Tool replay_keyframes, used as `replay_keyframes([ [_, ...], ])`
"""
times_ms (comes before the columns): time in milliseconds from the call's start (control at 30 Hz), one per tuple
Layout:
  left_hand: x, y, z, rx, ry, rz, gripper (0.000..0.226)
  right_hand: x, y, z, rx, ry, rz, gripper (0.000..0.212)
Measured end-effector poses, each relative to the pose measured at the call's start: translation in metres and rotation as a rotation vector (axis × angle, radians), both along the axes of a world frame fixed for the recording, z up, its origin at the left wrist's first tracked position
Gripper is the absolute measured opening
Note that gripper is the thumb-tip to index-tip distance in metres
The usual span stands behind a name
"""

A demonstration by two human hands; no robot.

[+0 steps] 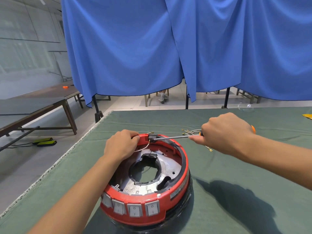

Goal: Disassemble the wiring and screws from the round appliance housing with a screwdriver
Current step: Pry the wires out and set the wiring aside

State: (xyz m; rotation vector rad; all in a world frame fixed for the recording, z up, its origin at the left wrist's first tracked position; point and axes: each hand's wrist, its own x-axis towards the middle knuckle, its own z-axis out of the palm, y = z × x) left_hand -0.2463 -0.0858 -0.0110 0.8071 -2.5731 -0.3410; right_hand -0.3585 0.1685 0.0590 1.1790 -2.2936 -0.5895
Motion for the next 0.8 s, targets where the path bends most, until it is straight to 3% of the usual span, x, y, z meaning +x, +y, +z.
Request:
replay_keyframes([
  [367,-0.001,0.001,0.000,0.014,-0.011,0.017,0.026,0.058,-0.004,-0.010,-0.051,-0.174,-0.147,0.060],
  [800,-0.002,-0.005,0.001,-0.005,-0.035,-0.012,0.023,0.008,-0.005,-0.002,-0.004,-0.077,-0.016,0.064],
])
